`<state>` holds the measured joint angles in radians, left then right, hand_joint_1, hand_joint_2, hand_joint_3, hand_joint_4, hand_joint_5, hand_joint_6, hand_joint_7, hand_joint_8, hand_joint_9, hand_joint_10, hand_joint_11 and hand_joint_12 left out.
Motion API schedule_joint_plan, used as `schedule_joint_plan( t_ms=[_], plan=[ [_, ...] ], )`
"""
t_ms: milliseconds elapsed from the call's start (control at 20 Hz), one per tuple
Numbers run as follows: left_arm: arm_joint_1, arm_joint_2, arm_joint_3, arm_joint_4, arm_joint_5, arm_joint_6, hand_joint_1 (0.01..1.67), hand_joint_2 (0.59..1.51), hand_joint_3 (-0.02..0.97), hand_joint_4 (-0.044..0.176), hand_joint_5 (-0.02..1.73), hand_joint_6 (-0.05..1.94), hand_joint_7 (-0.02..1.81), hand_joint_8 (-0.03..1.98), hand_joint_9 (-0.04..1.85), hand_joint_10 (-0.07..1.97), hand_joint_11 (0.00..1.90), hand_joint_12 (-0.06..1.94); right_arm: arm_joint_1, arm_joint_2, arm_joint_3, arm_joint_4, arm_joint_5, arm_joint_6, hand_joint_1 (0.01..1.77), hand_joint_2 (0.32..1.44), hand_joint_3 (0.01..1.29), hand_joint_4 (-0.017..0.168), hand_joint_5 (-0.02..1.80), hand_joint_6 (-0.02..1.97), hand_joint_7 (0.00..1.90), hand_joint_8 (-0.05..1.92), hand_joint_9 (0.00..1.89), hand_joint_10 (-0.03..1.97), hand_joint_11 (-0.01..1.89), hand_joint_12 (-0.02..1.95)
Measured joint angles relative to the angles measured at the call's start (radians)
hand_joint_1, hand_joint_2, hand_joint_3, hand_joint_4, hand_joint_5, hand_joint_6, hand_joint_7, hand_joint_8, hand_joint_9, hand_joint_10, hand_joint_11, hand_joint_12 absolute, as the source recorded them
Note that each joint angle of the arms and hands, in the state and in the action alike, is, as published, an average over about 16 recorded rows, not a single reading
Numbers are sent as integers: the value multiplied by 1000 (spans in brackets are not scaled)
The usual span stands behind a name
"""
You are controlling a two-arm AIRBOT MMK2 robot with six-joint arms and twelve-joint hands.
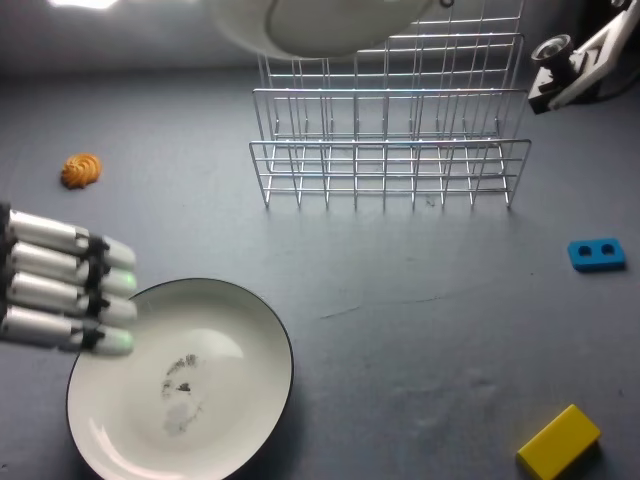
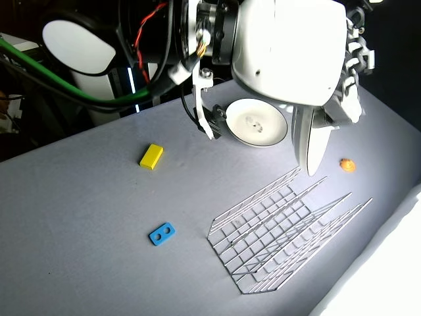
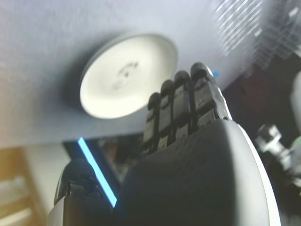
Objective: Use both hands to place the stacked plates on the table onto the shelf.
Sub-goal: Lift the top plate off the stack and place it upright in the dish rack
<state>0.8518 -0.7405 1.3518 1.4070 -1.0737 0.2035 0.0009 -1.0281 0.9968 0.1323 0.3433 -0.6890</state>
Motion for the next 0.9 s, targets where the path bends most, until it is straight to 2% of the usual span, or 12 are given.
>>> schedule_joint_plan(
  t_ms=[200,450,650,900],
  plan=[
    [8,-12,-17,72,-22,1,13,1097,15,4,127,16,153,8,121,19,17,220,9,-8,37,31,-23,66,1364,984,11,-5,906,979,1061,845,949,1177,771,1369],
    [33,-31,-31,111,22,0,13,1103,15,4,135,16,161,8,128,19,16,241,12,-24,79,31,-64,121,1367,984,11,-5,900,987,1057,850,947,1177,770,1360],
    [66,-47,-36,98,84,-1,14,1104,16,4,135,16,157,8,119,19,16,213,3,-44,113,31,-90,142,1369,985,11,-6,898,991,1054,853,948,1174,769,1356],
    [116,-63,-39,33,159,-7,14,1105,16,4,132,16,153,8,111,19,17,182,-20,-73,156,32,-98,148,1369,985,11,-7,903,993,1051,849,942,1171,770,1356]
  ],
)
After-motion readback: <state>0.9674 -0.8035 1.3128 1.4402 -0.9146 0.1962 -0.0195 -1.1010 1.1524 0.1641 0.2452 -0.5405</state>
